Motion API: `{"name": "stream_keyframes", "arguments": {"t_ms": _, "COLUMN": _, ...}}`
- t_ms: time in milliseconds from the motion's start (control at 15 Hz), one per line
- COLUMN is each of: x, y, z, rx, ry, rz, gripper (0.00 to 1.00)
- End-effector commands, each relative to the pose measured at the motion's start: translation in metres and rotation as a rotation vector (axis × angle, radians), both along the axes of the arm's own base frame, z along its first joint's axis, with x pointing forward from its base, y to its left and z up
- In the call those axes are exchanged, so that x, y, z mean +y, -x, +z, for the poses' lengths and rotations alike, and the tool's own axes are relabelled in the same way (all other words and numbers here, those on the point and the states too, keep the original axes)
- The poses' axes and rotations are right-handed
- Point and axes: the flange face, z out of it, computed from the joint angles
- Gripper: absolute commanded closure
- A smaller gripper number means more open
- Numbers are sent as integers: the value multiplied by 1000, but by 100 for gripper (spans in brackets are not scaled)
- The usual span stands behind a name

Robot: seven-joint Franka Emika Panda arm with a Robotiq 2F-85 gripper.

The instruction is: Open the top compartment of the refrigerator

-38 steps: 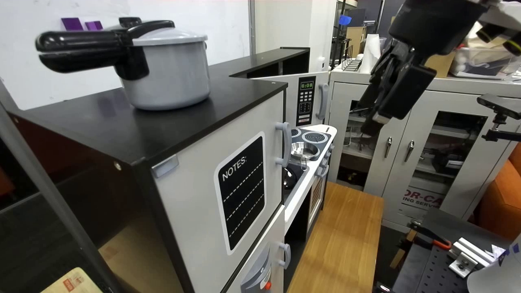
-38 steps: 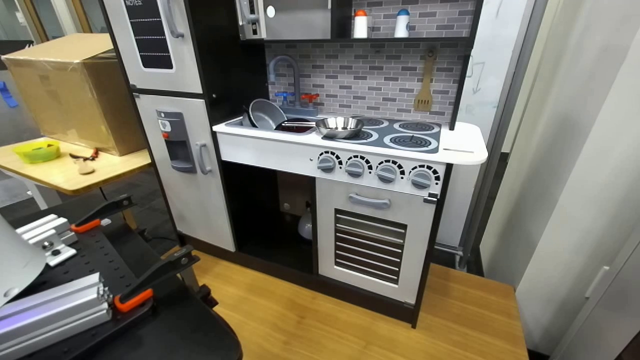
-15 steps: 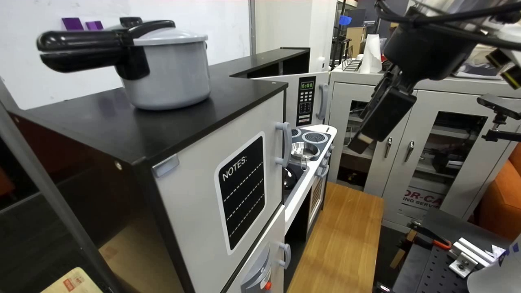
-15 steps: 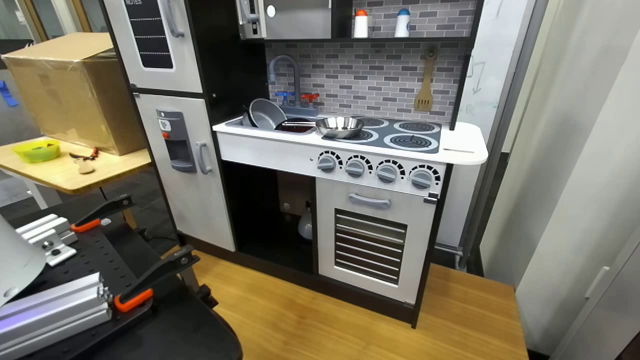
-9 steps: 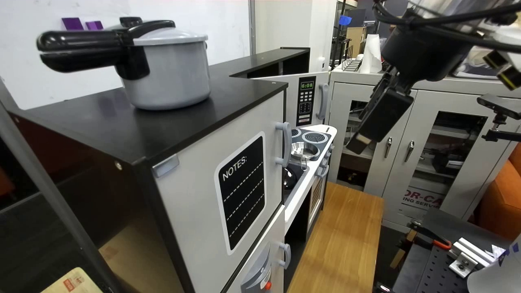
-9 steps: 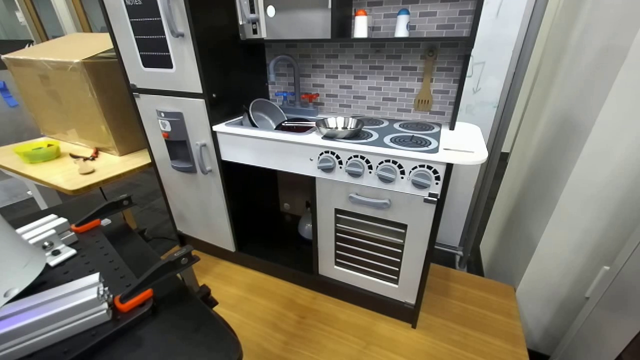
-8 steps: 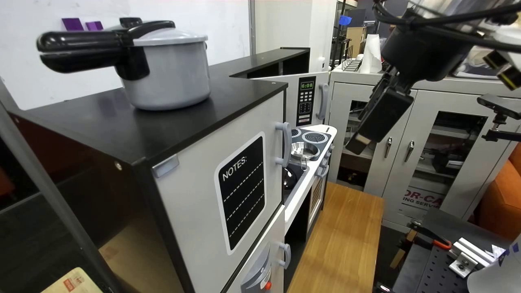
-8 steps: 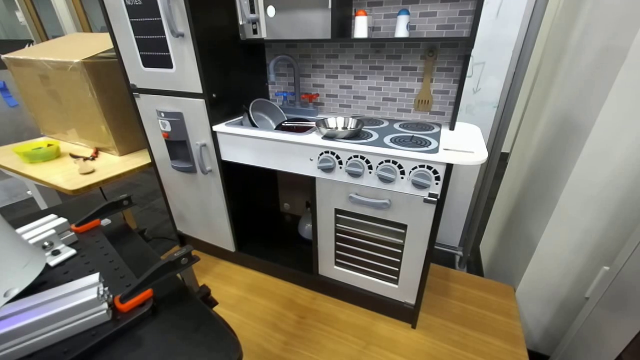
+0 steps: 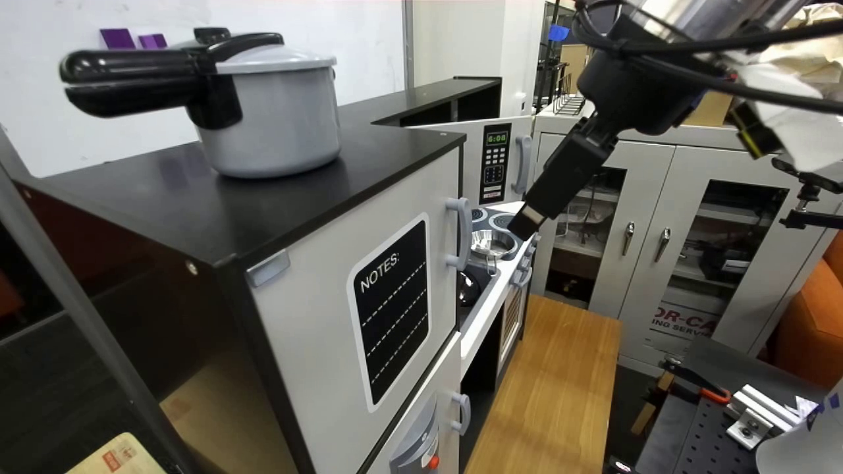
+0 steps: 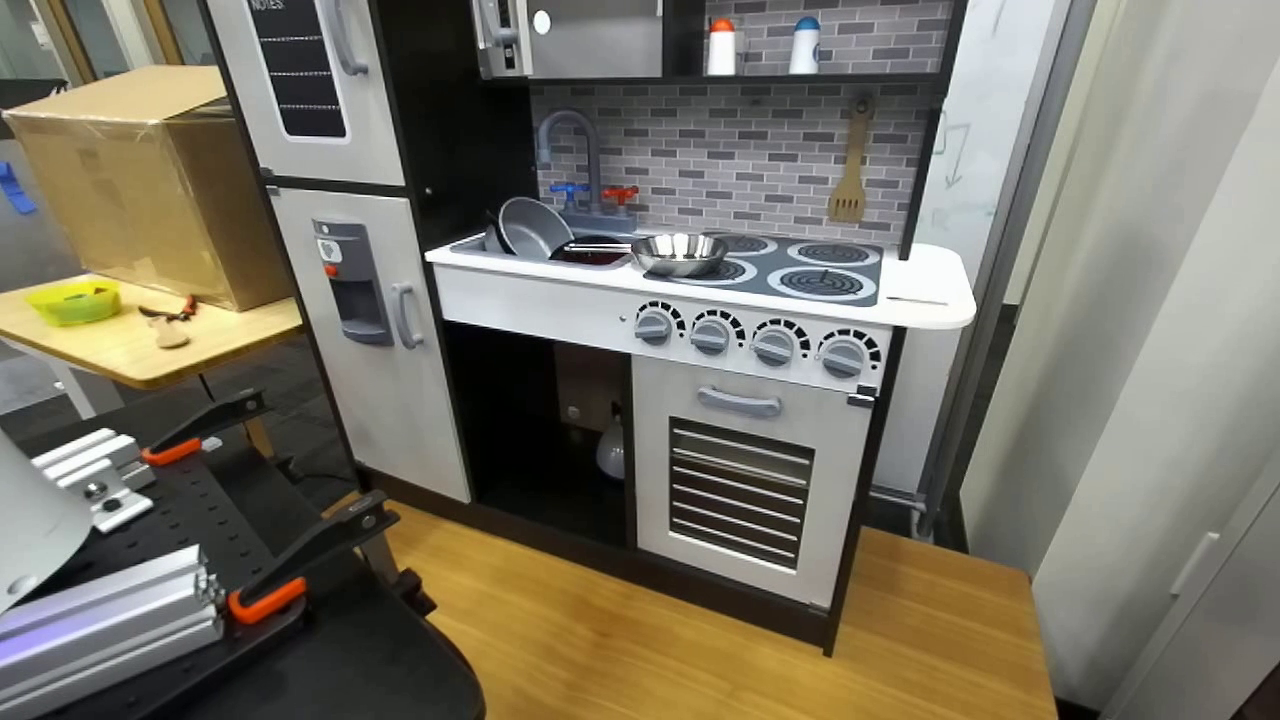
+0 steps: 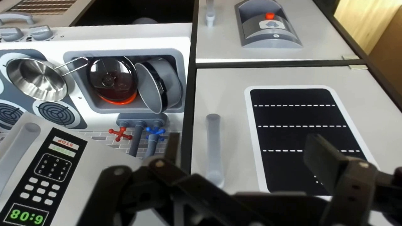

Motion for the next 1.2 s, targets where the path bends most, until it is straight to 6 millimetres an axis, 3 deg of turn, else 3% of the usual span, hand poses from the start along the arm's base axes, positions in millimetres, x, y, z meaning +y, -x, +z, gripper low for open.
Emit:
{"name": "stream_keyframes", "arguments": {"t_ms": 0, "x": 0, "y": -2, "z": -9, "rx": -11, "ry": -26, "rz": -32, "gripper": 0}}
{"name": "stream_keyframes", "arguments": {"t_ms": 667, "x": -1, "y": 3, "z": -13, "rx": 11, "ry": -34, "rz": -32, "gripper": 0}}
{"name": "stream_keyframes", "arguments": {"t_ms": 1133, "x": -4, "y": 21, "z": -33, "rx": -45, "ry": 1, "rz": -16, "gripper": 0}}
